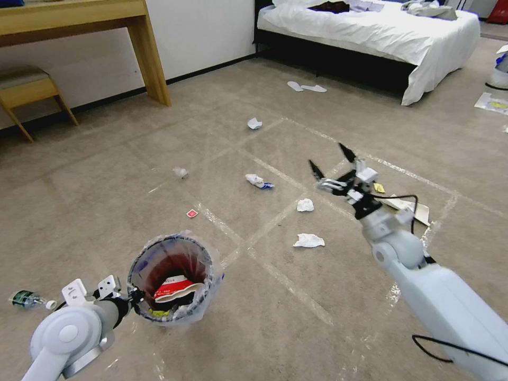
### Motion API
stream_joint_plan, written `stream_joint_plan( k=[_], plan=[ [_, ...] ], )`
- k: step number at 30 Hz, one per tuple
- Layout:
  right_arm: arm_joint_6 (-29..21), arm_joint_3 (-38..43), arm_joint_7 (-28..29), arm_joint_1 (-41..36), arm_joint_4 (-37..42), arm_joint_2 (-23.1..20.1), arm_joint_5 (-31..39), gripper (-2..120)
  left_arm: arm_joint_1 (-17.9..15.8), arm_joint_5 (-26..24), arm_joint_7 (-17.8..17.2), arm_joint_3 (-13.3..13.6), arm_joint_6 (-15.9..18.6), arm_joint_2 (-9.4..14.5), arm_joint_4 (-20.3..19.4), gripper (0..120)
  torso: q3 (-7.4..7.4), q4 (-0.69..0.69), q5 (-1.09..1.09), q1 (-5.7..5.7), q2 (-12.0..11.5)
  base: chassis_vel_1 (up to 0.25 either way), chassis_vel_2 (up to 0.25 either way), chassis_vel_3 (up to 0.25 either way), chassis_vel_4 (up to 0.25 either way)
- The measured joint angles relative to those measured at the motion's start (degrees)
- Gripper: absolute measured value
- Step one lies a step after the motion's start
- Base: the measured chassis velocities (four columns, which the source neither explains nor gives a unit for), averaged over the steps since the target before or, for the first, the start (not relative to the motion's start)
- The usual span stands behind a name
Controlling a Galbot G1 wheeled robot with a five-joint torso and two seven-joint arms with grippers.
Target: Pick up the trash bin and place the garbage on the floor into it.
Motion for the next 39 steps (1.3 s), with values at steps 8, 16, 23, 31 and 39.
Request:
stream_joint_plan(
  k=[8,16,23,31,39],
  plan=[
    [-2.1,12.98,5.23,-11.67,4.36,4.35,-6.19,100,0.24,-0.09,-0.89,-0.46,0.64,-1.65,-0.61,0,0.0,-0.02,-0.02,0.0,0.0,0.0,0.0,0.0,0.0],
    [2.59,19.46,5.72,-23.96,7.97,14.26,-13.93,100,0.18,0.19,-1.46,-0.8,0.92,-3.85,-1.2,0,0.0,-0.01,-0.02,0.0,0.0,0.0,0.0,0.0,0.0],
    [5.84,20.95,5.85,-27.67,8.77,19.91,-17.67,100,0.29,0.46,-2.13,-1.35,1.08,-4.61,-1.94,0,0.0,-0.02,-0.02,0.0,0.0,0.0,0.0,0.0,0.0],
    [9.79,21.9,4.24,-29.02,6.79,21.07,-18.41,100,1.17,0.43,-3.3,-3.53,1.66,-4.07,-2.49,0,0.01,-0.01,-0.02,0.0,0.0,0.0,0.0,0.0,0.0],
    [10.86,21.77,2.97,-29.55,6.08,22.25,-19.4,100,1.36,0.15,-4.1,-4.11,2.0,-4.48,-2.85,0,0.01,-0.02,-0.01,0.0,0.0,0.0,0.0,0.0,0.0]
  ],
)
